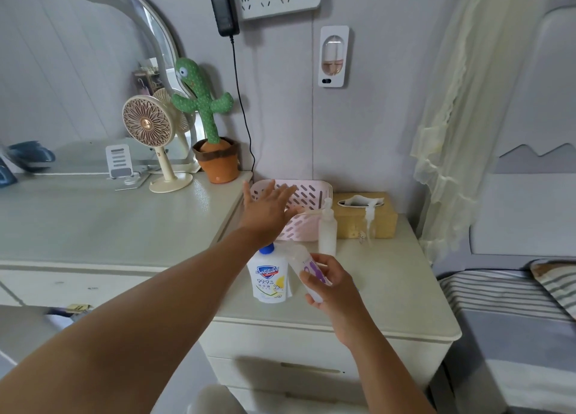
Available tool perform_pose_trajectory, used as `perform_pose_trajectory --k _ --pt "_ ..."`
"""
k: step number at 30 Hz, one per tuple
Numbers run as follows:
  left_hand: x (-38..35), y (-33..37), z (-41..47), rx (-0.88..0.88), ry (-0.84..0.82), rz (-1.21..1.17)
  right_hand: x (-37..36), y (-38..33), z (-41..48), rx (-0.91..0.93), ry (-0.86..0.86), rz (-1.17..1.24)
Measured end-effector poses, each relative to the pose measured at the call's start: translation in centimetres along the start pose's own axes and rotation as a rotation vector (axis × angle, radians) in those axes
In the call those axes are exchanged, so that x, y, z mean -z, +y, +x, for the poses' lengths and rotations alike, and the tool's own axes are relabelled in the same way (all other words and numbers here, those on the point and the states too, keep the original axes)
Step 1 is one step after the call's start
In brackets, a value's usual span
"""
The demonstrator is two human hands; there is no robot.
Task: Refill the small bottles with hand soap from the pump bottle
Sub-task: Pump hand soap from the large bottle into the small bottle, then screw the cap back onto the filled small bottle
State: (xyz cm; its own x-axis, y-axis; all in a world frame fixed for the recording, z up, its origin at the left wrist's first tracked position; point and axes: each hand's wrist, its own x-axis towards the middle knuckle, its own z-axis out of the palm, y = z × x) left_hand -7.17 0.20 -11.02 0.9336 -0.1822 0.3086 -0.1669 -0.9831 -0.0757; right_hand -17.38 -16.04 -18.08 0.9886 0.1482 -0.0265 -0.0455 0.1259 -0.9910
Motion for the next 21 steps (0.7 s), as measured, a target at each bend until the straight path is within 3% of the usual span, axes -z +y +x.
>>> perform_pose_trajectory --k 3,8,15,21 --pt "0.6 -0.3 0.3 -0.004 0.074 -0.040 0.2 -0.3 0.3 0.007 -0.008 0.029" --pt "1.6 0.2 0.3 0.147 0.169 -0.588 1.1 -0.5 0.5 -0.005 -0.008 0.153" --pt "1.8 3.9 -3.0 0.069 0.023 -1.030 3.1 -0.9 0.7 0.009 0.037 0.290" --pt "1.1 7.4 -5.5 0.111 -0.155 -1.114 5.1 -1.0 -0.1 0.038 0.027 0.224"
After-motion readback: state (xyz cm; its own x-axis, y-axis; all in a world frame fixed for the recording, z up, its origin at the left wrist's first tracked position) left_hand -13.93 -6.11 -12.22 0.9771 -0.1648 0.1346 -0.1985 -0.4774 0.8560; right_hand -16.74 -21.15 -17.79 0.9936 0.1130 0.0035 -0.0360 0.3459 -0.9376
